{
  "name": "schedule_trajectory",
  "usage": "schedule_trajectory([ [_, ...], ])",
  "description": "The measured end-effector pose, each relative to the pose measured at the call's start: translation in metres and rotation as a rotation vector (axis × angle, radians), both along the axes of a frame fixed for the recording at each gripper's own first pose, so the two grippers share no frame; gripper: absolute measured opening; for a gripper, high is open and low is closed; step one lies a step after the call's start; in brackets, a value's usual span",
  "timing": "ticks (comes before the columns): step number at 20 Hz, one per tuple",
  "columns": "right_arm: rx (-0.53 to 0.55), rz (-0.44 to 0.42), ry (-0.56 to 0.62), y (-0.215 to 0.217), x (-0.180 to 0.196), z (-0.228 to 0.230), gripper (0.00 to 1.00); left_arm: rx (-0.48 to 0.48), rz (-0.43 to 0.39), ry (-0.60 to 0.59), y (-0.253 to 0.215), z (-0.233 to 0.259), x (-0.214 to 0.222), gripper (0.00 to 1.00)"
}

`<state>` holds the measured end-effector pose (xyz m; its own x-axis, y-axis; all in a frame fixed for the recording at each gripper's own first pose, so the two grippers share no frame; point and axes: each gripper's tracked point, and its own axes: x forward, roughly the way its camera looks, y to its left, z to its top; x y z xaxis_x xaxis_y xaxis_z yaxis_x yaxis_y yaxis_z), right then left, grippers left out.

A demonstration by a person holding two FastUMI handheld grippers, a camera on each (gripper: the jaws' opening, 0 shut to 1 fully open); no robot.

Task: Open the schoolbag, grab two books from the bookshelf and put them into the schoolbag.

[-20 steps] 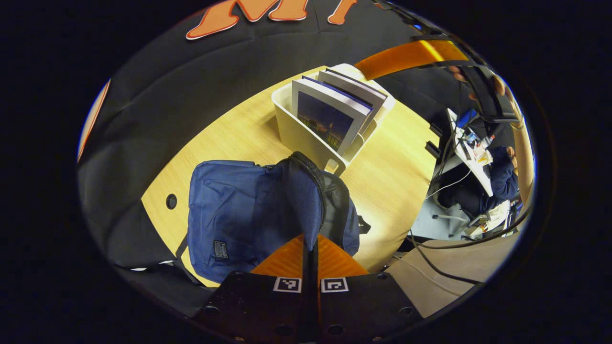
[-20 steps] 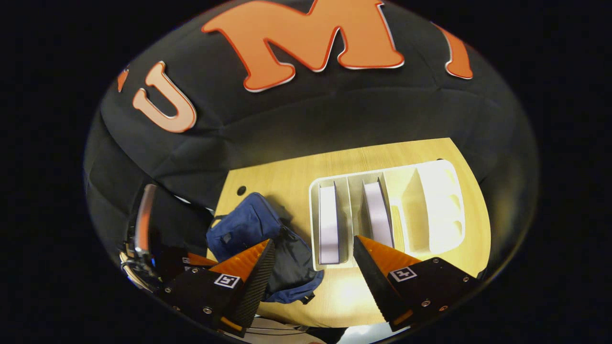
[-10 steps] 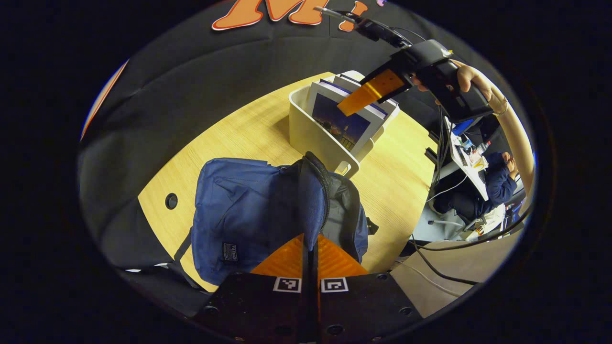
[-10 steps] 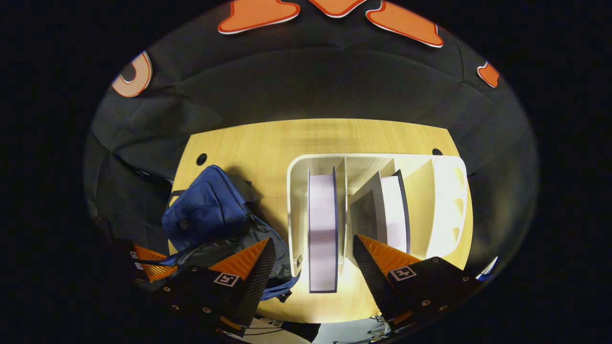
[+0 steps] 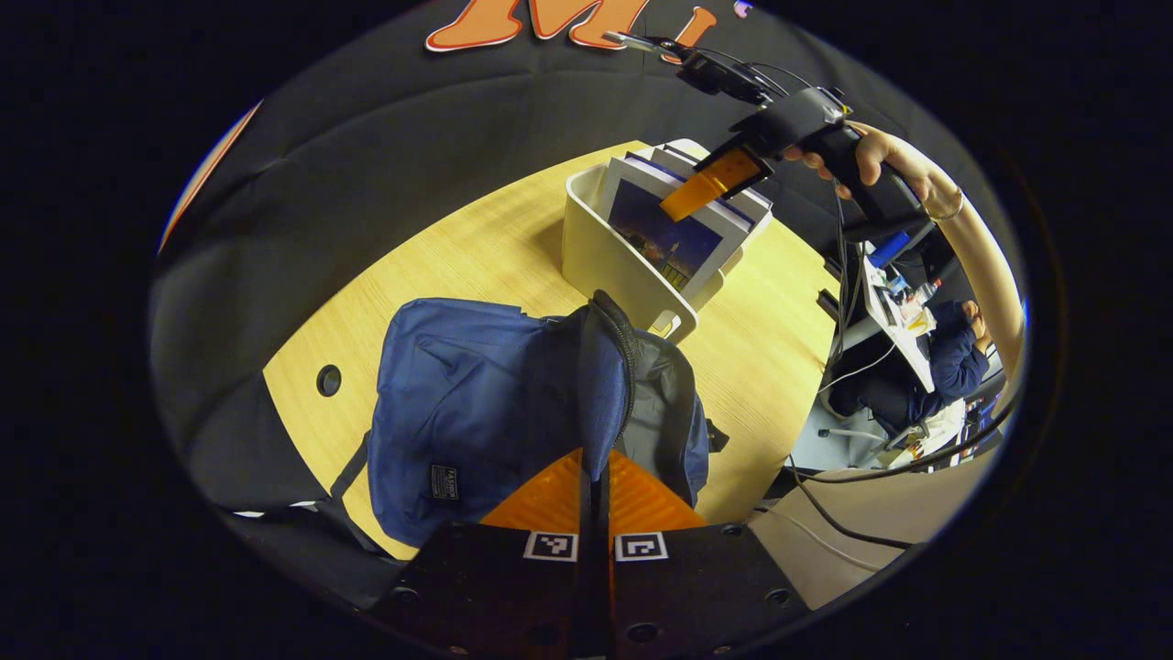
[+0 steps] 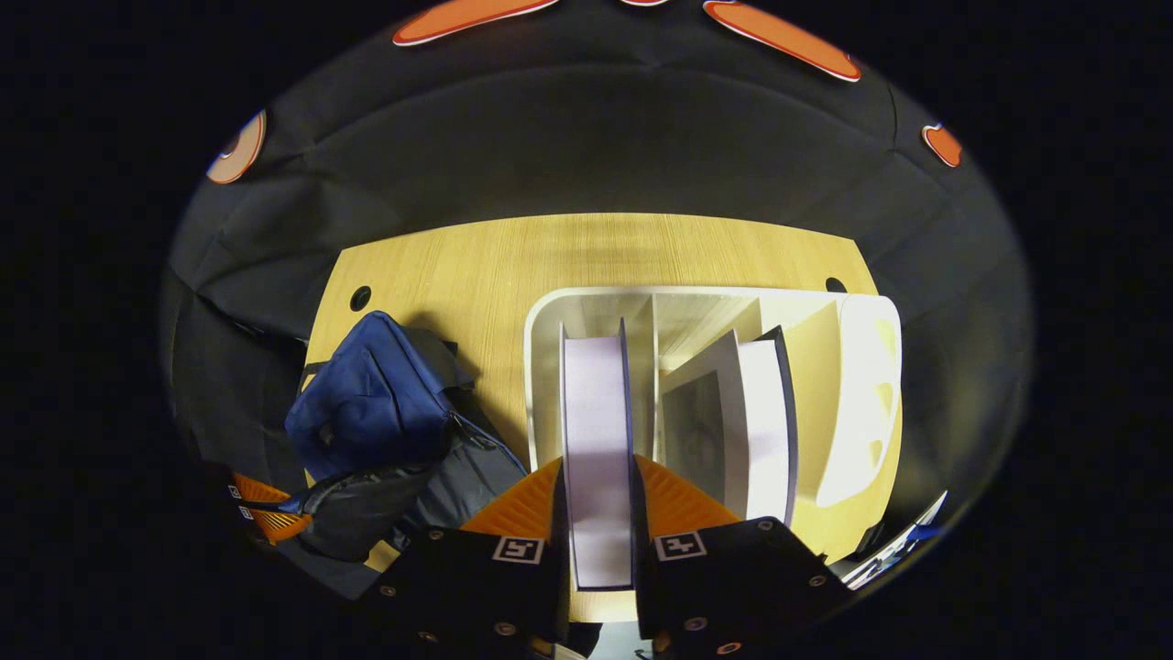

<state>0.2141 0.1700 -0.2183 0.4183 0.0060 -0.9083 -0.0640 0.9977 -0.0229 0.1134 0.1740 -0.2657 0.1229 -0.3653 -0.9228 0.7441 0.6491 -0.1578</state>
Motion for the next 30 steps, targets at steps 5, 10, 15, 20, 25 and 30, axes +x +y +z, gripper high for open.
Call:
schedule_trajectory([
  [5, 0.081, 0.002, -0.112, -0.003, -0.013, 0.059, 0.28, 0.002, 0.019, 0.013, -0.004, -0.002, -0.002, 0.01],
  [10, 0.164, 0.0, -0.338, -0.026, -0.063, 0.146, 0.28, 0.013, 0.031, 0.012, -0.008, -0.001, -0.003, 0.01],
  [15, 0.415, -0.024, -0.523, -0.03, -0.147, 0.197, 0.28, 0.031, 0.048, -0.038, -0.009, 0.002, 0.002, 0.01],
  [20, 0.682, -0.16, -0.511, -0.025, -0.217, 0.138, 0.27, 0.046, 0.049, -0.108, -0.008, 0.019, 0.001, 0.01],
  [25, 0.969, -0.284, -0.441, 0.018, -0.223, 0.05, 0.27, 0.07, 0.024, -0.155, -0.013, 0.034, 0.0, 0.01],
  [30, 1.022, -0.347, -0.347, 0.063, -0.195, -0.031, 0.27, 0.095, 0.005, -0.171, -0.016, 0.044, -0.004, 0.01],
])
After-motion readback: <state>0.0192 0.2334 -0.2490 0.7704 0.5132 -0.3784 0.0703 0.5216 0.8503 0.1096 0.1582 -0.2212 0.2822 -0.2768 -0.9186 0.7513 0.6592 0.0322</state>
